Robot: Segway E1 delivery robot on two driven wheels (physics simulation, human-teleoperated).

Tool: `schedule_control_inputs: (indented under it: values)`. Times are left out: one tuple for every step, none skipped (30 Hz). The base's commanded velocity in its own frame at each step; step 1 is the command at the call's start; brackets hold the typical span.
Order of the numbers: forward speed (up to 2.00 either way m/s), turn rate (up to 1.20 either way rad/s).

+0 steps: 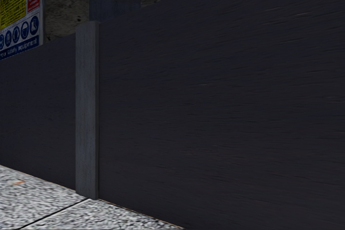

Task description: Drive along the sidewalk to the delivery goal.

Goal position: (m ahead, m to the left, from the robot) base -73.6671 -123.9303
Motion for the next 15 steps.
schedule_control_inputs:
  values:
    - [0.0,1.2]
    - [0.0,1.2]
    - [0.0,1.2]
    - [0.0,1.2]
    - [0.0,1.2]
    - [0.0,1.2]
    - [0.0,1.2]
    - [0.0,1.2]
    - [0.0,1.2]
    - [0.0,1.2]
    - [0.0,1.19]
    - [0.0,0.42]
    - [0.0,0.0]
    - [0.0,0.0]
    - [0.0,0.0]
